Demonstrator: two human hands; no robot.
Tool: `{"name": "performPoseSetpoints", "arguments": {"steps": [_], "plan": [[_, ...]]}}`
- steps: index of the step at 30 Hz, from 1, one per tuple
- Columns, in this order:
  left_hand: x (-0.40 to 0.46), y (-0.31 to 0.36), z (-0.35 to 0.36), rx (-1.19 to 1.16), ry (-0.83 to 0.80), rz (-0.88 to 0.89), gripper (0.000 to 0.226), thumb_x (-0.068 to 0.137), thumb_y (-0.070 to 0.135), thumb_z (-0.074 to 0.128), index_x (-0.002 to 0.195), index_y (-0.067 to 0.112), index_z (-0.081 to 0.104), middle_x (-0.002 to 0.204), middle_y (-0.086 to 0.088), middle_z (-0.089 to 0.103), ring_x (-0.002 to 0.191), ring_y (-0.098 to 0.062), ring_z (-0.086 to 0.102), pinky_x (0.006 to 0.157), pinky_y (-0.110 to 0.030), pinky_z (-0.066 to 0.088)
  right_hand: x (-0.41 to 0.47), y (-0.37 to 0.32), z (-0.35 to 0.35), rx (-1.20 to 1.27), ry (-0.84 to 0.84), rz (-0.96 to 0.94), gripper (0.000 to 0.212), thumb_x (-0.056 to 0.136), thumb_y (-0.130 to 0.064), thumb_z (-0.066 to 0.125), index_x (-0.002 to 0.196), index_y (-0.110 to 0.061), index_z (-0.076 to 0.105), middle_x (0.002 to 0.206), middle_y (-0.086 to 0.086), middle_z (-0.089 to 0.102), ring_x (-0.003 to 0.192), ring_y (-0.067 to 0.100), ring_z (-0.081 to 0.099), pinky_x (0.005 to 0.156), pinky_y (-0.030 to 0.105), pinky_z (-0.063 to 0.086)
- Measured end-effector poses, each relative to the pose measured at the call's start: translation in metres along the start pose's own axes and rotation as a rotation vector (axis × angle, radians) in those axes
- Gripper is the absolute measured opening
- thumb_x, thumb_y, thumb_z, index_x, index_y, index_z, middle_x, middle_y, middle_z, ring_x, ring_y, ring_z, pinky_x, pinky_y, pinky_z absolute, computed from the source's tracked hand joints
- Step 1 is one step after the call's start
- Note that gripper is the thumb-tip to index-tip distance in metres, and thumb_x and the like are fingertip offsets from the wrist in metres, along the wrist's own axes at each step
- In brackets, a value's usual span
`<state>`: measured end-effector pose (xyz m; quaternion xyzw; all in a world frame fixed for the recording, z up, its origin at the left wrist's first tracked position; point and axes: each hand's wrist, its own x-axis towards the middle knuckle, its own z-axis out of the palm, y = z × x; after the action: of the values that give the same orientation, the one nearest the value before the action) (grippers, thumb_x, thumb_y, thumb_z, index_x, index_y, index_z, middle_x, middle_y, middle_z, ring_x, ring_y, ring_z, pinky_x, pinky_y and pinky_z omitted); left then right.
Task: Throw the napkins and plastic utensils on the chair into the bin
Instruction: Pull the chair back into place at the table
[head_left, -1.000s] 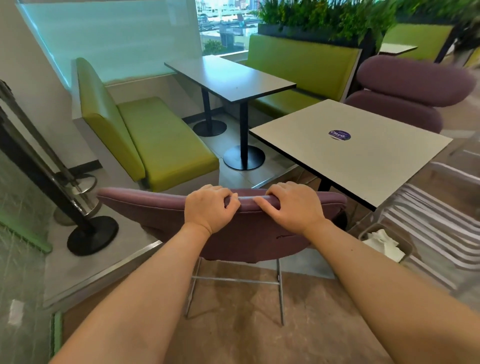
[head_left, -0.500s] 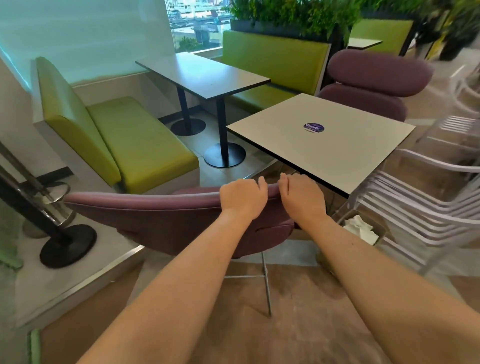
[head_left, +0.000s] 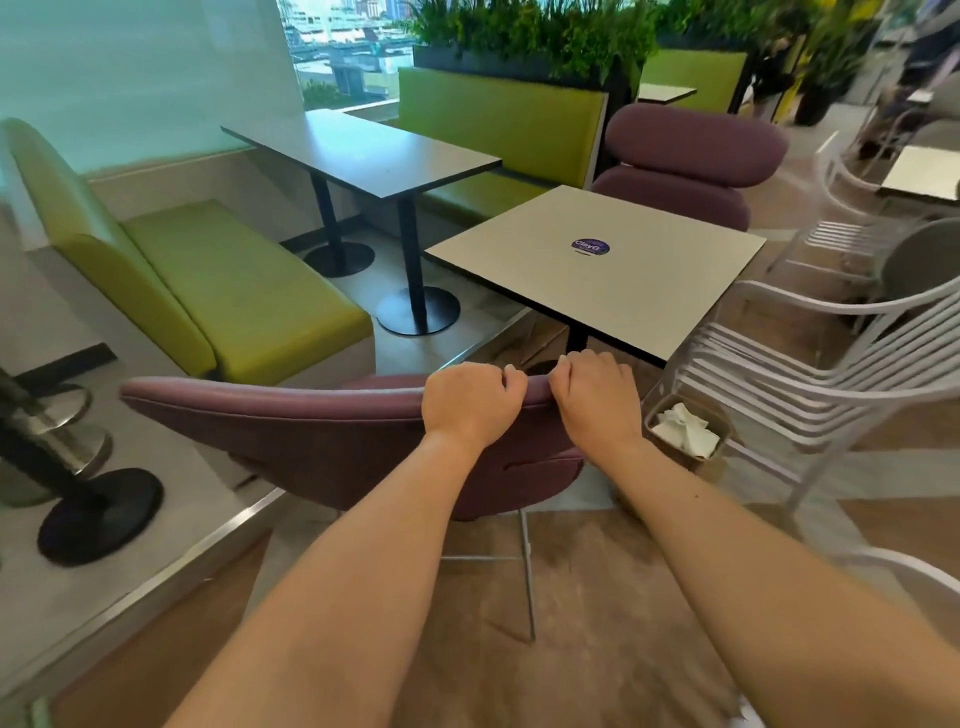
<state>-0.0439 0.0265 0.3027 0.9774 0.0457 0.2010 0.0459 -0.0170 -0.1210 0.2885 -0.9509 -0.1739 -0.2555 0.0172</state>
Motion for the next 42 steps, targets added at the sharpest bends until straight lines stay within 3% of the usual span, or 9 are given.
{"name": "performPoseSetpoints", "arguments": {"steps": [4,9,13,22,27,31,35,38,42], "plan": [[-0.032,-0.017,-0.012,-0.021,-0.018,0.069,0.054,0.097,0.043,0.03,0.075,0.018,0.072,0.065,0.003,0.053,0.061,-0.015,0.048,0.057,-0.028,0.031,-0.037,-0.024,-0.017,-0.05,0.054,0.045,0.007,0.08,-0.003,0.065,0.078,-0.004,0.058,0.068,0.014,0.057,0.063,0.035,0.056,0.055,0.039,0.044],[-0.074,-0.038,-0.035,-0.066,-0.057,0.163,0.052,0.097,0.041,0.032,0.069,0.017,0.069,0.064,0.002,0.055,0.064,-0.018,0.054,0.058,-0.029,0.035,-0.084,-0.061,-0.044,0.052,0.083,0.205,0.038,0.093,-0.022,0.027,0.071,-0.013,0.057,0.068,0.006,0.058,0.068,0.029,0.054,0.064,0.039,0.04],[-0.107,-0.062,-0.052,-0.109,-0.073,0.227,0.047,0.097,0.041,0.034,0.062,0.021,0.06,0.064,0.001,0.058,0.066,-0.02,0.058,0.063,-0.031,0.044,-0.119,-0.093,-0.06,0.005,0.122,0.25,0.036,0.092,-0.024,0.034,0.069,-0.013,0.059,0.066,0.005,0.059,0.067,0.028,0.055,0.063,0.038,0.037],[-0.163,-0.116,-0.079,-0.13,-0.016,0.333,0.045,0.095,0.038,0.043,0.053,0.022,0.048,0.052,0.006,0.045,0.054,-0.014,0.044,0.054,-0.027,0.024,-0.17,-0.152,-0.099,0.132,0.14,0.205,0.033,0.091,-0.033,0.039,0.062,-0.019,0.049,0.059,-0.003,0.05,0.058,0.017,0.046,0.058,0.03,0.028],[-0.179,-0.127,-0.085,-0.136,0.028,0.321,0.051,0.091,0.043,0.034,0.059,0.017,0.066,0.057,0.0,0.061,0.057,-0.017,0.052,0.055,-0.027,0.025,-0.177,-0.163,-0.112,0.207,0.056,0.133,0.035,0.09,-0.038,0.039,0.059,-0.023,0.041,0.054,-0.009,0.038,0.047,0.01,0.035,0.049,0.026,0.019],[-0.192,-0.12,-0.086,-0.097,0.069,0.236,0.06,0.087,0.047,0.023,0.07,0.022,0.075,0.064,-0.001,0.067,0.064,-0.02,0.061,0.056,-0.028,0.034,-0.184,-0.156,-0.114,0.289,0.009,0.101,0.037,0.092,-0.043,0.042,0.06,-0.023,0.044,0.054,-0.009,0.041,0.048,0.008,0.038,0.046,0.021,0.016],[-0.203,-0.106,-0.082,-0.08,0.126,0.03,0.052,0.088,0.04,0.029,0.072,0.021,0.075,0.073,-0.001,0.07,0.076,-0.022,0.059,0.077,-0.033,0.038,-0.184,-0.137,-0.109,0.445,-0.062,0.048,0.041,0.094,-0.053,0.043,0.063,-0.026,0.045,0.058,-0.009,0.043,0.054,0.005,0.042,0.049,0.02,0.019],[-0.21,-0.088,-0.073,-0.162,0.187,-0.186,0.037,0.092,0.034,0.04,0.083,0.03,0.076,0.098,0.008,0.067,0.098,-0.016,0.054,0.101,-0.035,0.03,-0.183,-0.123,-0.101,0.627,-0.151,-0.003,0.041,0.095,-0.058,0.042,0.072,-0.026,0.052,0.068,-0.011,0.048,0.064,0.005,0.047,0.053,0.02,0.025],[-0.216,-0.058,-0.073,-0.363,0.239,-0.546,0.034,0.095,0.028,0.046,0.124,0.028,0.065,0.145,0.003,0.044,0.14,-0.017,0.03,0.121,-0.04,0.01,-0.186,-0.103,-0.091,0.916,-0.318,-0.043,0.04,0.091,-0.066,0.041,0.082,-0.03,0.056,0.085,-0.011,0.054,0.081,0.007,0.051,0.063,0.022,0.035]]}}
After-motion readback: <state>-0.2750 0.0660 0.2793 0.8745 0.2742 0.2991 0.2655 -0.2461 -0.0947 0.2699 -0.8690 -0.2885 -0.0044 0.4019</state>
